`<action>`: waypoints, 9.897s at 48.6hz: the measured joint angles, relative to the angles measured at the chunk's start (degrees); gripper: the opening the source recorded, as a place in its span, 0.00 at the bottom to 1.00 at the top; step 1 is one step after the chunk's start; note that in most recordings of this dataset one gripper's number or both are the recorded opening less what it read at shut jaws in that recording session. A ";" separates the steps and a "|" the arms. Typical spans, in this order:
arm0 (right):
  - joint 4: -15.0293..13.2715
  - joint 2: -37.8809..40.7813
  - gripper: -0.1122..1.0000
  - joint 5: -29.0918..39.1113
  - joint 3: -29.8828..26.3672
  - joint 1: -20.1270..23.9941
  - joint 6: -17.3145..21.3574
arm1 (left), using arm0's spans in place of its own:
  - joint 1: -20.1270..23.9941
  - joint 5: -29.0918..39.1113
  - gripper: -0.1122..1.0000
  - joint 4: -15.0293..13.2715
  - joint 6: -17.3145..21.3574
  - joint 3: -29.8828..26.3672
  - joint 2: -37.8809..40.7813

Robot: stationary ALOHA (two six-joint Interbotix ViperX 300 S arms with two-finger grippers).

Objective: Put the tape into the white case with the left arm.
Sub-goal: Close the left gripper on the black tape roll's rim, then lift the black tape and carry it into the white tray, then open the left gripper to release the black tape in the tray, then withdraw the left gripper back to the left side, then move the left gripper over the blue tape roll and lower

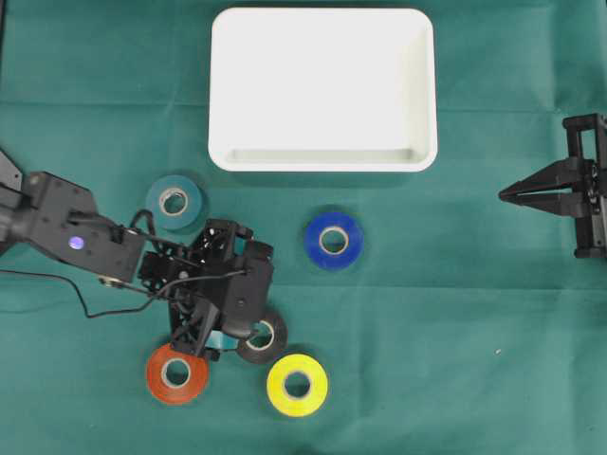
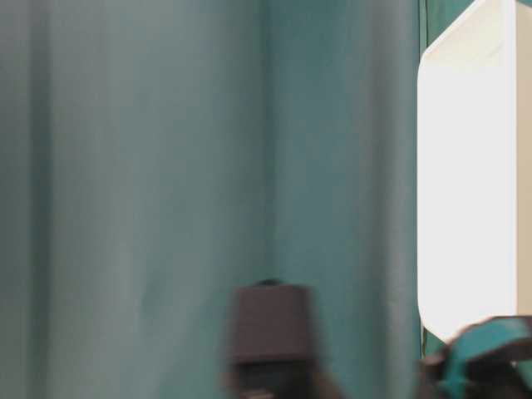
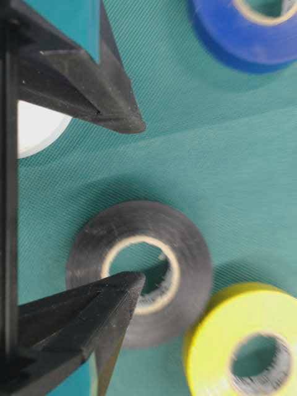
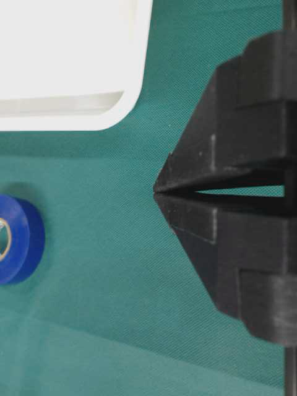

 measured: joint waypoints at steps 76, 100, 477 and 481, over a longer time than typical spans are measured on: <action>0.00 -0.26 0.02 -0.09 0.44 0.00 0.09 | -1.85 11.07 0.31 0.09 -0.26 -3.34 -10.55; 0.00 -1.67 0.02 -0.09 0.53 0.09 0.00 | 12.66 13.01 0.31 0.09 -0.09 -4.66 -10.90; 0.00 -3.87 0.02 -3.78 3.96 -0.18 0.09 | 9.05 8.44 0.91 0.09 5.36 -18.46 13.10; 0.00 -3.87 0.02 -3.87 3.96 -0.18 0.09 | 9.32 8.26 0.91 0.09 5.45 -18.54 13.62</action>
